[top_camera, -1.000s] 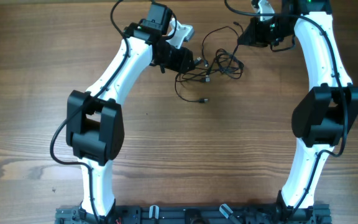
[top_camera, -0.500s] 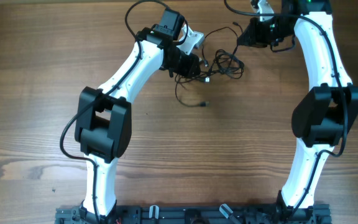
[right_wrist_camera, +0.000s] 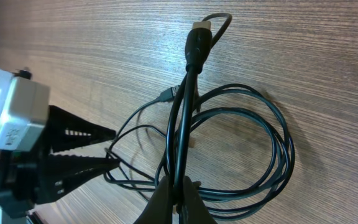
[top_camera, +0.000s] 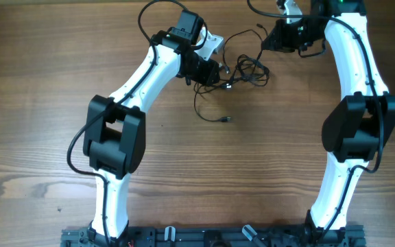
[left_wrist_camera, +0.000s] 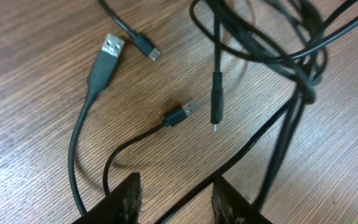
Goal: Untangle cables
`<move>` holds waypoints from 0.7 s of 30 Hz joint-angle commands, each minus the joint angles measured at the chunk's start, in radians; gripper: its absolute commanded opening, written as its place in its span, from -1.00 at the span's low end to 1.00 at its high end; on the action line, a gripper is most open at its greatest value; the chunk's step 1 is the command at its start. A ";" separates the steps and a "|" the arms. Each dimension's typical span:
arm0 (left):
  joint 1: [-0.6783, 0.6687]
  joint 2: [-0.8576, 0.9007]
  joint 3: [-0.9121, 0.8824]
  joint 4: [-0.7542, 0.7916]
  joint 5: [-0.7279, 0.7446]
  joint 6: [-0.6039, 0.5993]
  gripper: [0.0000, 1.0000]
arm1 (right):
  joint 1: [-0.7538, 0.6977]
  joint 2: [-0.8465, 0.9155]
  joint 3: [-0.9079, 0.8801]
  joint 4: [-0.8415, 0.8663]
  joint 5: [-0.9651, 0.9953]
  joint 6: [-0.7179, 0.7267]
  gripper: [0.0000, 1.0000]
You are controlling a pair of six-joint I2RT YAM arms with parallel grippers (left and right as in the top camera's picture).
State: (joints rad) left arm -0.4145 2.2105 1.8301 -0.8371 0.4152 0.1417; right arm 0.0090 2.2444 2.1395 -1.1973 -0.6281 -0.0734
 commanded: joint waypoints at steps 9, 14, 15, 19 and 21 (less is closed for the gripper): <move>-0.039 0.061 0.002 -0.064 0.090 0.170 -0.44 | 0.000 -0.008 -0.006 -0.001 -0.029 -0.024 -0.91; -0.040 0.061 0.002 -0.056 0.072 0.161 -0.68 | 0.000 -0.008 -0.006 -0.001 -0.029 -0.024 -0.91; -0.040 0.061 0.002 -0.051 0.053 0.147 -0.74 | 0.000 -0.008 -0.006 -0.001 -0.029 -0.024 -0.91; -0.040 0.061 0.002 -0.022 -0.090 0.053 -0.92 | 0.000 -0.008 -0.006 -0.001 -0.029 -0.024 -0.91; -0.038 0.061 0.002 -0.013 -0.138 0.031 -0.92 | 0.000 -0.008 -0.006 -0.001 -0.028 -0.024 -0.91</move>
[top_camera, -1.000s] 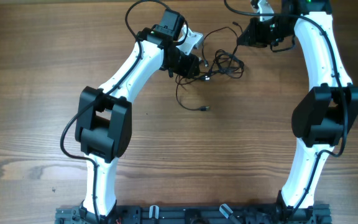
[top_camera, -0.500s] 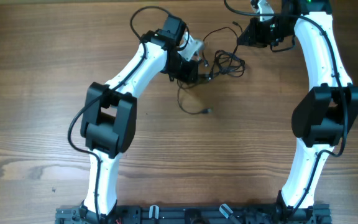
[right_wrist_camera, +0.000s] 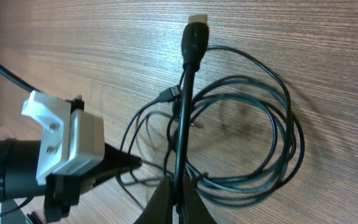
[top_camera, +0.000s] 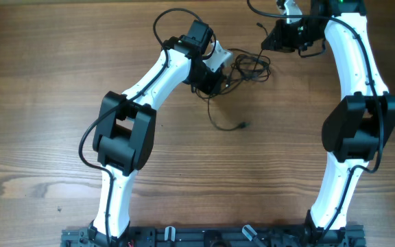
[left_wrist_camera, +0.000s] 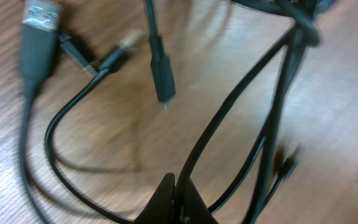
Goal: Untangle cables
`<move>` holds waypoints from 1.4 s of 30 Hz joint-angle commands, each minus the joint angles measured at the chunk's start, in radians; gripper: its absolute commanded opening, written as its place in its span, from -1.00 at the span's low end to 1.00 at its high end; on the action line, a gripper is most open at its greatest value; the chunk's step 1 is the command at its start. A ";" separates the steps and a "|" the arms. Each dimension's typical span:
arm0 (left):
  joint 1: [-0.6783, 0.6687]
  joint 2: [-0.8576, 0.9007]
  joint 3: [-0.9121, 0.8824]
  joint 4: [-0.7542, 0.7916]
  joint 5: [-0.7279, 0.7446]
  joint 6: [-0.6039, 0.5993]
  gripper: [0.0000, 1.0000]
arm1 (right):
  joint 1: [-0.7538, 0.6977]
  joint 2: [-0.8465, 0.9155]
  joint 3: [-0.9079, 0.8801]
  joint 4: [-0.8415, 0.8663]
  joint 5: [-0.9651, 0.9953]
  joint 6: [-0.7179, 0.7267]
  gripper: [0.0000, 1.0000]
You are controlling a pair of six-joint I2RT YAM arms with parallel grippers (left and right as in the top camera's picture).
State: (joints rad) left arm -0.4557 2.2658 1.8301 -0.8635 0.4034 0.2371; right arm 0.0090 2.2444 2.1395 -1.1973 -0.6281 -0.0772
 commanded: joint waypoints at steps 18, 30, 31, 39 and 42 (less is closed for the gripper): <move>0.015 -0.289 0.002 0.033 -0.209 -0.087 -0.92 | 0.008 -0.008 -0.006 -0.037 0.217 0.133 0.41; 0.016 -0.393 0.002 0.029 -0.247 -0.088 -0.92 | 0.074 -0.008 -0.006 -0.060 0.258 0.276 0.48; 0.015 -0.405 0.002 0.029 -0.266 -0.088 -0.92 | 0.083 -0.008 -0.006 -0.065 0.292 0.322 0.86; 0.018 -0.509 0.002 0.026 -0.311 -0.089 -0.92 | 0.111 -0.008 -0.006 -0.056 0.393 0.455 0.86; 0.022 -0.540 0.002 0.026 -0.320 -0.089 -0.92 | 0.112 -0.008 -0.006 -0.063 0.393 0.474 0.87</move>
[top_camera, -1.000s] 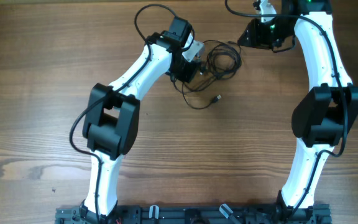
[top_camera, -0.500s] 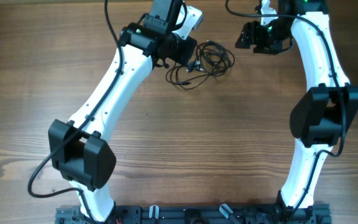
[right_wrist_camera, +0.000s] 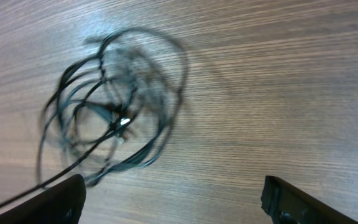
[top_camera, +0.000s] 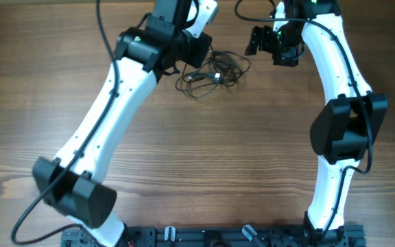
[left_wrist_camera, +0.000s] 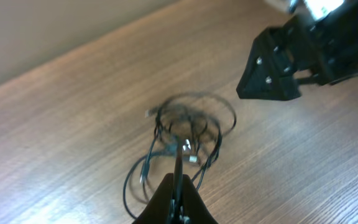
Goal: Untangle cables
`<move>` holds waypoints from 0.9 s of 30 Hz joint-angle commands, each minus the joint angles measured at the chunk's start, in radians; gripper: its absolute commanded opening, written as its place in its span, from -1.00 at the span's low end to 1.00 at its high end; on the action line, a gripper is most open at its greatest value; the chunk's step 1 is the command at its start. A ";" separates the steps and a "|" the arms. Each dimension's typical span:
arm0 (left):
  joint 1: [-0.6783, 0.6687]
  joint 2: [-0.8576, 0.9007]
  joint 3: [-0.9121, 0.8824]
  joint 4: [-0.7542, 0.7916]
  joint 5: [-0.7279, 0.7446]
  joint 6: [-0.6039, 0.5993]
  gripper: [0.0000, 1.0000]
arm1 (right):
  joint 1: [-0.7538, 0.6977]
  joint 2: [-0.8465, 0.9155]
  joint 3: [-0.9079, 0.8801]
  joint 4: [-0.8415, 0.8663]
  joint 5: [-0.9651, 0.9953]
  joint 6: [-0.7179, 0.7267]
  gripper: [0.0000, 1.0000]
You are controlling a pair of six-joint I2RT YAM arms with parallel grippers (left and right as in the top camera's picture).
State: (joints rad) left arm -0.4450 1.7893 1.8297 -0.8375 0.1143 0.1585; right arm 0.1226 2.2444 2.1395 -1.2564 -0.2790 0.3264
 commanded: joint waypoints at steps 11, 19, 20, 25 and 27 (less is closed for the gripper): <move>0.011 -0.147 0.003 0.000 -0.031 -0.010 -0.92 | 0.016 -0.008 -0.209 0.115 -0.014 0.068 0.89; 0.011 -0.227 0.003 0.004 -0.167 -0.010 -0.92 | 0.021 -0.008 -0.296 0.164 -0.245 -0.233 0.82; 0.011 -0.243 0.003 0.005 -0.182 -0.010 -0.92 | 0.021 -0.008 -0.296 0.163 -0.269 -0.262 0.82; 0.011 -0.332 0.005 0.019 -0.273 -0.010 -0.92 | 0.022 -0.008 -0.296 0.151 -0.407 -0.396 0.84; 0.011 -0.369 0.010 0.023 -0.304 -0.010 -0.92 | 0.023 -0.008 -0.296 0.132 -0.472 -0.455 0.87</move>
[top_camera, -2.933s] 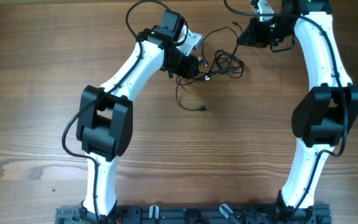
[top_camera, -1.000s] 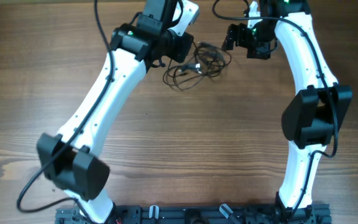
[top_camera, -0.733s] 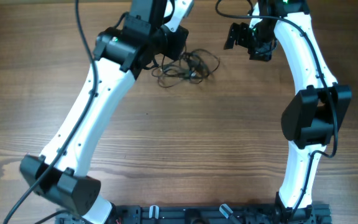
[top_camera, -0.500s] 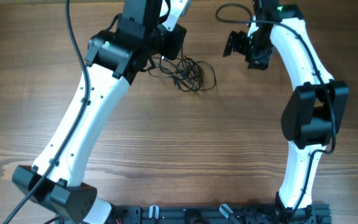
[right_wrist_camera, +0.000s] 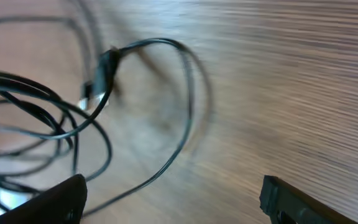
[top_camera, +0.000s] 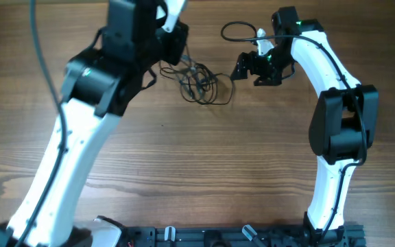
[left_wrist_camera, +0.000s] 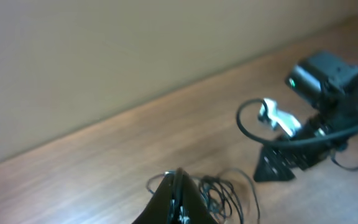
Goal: Untangle cables
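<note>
The tangle of thin black cables point(top_camera: 201, 82) lies on the wooden table point(top_camera: 252, 158), partly hanging from a strand that runs up to my left gripper point(left_wrist_camera: 178, 178). That gripper is shut on the strand and raised high above the table. The tangle point(left_wrist_camera: 219, 190) shows just beyond its tips. My right gripper point(top_camera: 251, 68) stands open close to the right of the tangle, nothing between its fingers point(right_wrist_camera: 288, 199). Its view shows cable loops point(right_wrist_camera: 55, 124) and a small plug point(right_wrist_camera: 102, 70) on the wood, blurred.
The right arm's own black lead point(top_camera: 235, 29) loops above the table near its wrist. A beige wall point(left_wrist_camera: 135, 50) stands behind the table's far edge. The raised left arm point(top_camera: 94, 89) covers much of the table's left side in the overhead view.
My left gripper, still shut on the strand, is higher above the table. The tangle has shifted a little toward me. My open right gripper has come closer to the tangle.
At first my left gripper was open around a strand and my right gripper was shut on a thick plugged cable. Then the left was shut on the strand. Later the right had let go and stood open while the left held the strand lifted, and now holds it higher.
</note>
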`<move>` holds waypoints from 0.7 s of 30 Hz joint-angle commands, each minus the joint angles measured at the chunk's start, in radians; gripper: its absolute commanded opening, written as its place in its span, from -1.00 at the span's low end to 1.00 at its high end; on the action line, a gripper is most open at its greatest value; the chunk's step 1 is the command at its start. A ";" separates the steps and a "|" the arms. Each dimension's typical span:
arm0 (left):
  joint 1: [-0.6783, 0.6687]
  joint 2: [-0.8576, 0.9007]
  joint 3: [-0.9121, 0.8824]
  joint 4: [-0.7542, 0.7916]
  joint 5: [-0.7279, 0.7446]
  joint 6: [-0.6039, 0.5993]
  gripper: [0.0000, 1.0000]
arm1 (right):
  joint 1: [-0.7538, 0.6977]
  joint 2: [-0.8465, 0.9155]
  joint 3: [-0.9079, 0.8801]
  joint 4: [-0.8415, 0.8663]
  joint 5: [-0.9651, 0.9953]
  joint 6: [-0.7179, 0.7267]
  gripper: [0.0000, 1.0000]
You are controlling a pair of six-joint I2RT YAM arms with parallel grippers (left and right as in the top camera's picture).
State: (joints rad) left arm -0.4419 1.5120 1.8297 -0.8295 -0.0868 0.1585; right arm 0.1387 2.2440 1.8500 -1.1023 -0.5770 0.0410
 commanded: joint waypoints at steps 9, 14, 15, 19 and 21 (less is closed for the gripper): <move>0.008 -0.188 0.011 0.017 -0.105 -0.010 -0.92 | 0.069 -0.008 -0.006 -0.104 -0.268 -0.354 0.93; 0.008 -0.183 0.011 0.015 -0.105 -0.010 -0.92 | 0.112 -0.008 -0.006 -0.101 -0.351 -0.406 0.94; 0.008 -0.181 0.011 0.015 -0.105 -0.010 -0.92 | 0.120 -0.008 -0.006 -0.101 -0.369 -0.415 0.94; 0.008 -0.158 0.011 0.014 -0.105 -0.010 -0.92 | 0.150 -0.008 -0.006 -0.114 -0.420 -0.461 0.94; 0.008 -0.140 0.011 0.014 -0.105 -0.010 -0.92 | 0.159 -0.008 -0.005 -0.134 -0.467 -0.510 0.95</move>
State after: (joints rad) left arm -0.4400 1.3437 1.8301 -0.8188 -0.1757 0.1585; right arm 0.2832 2.2440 1.8496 -1.2179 -0.9287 -0.3630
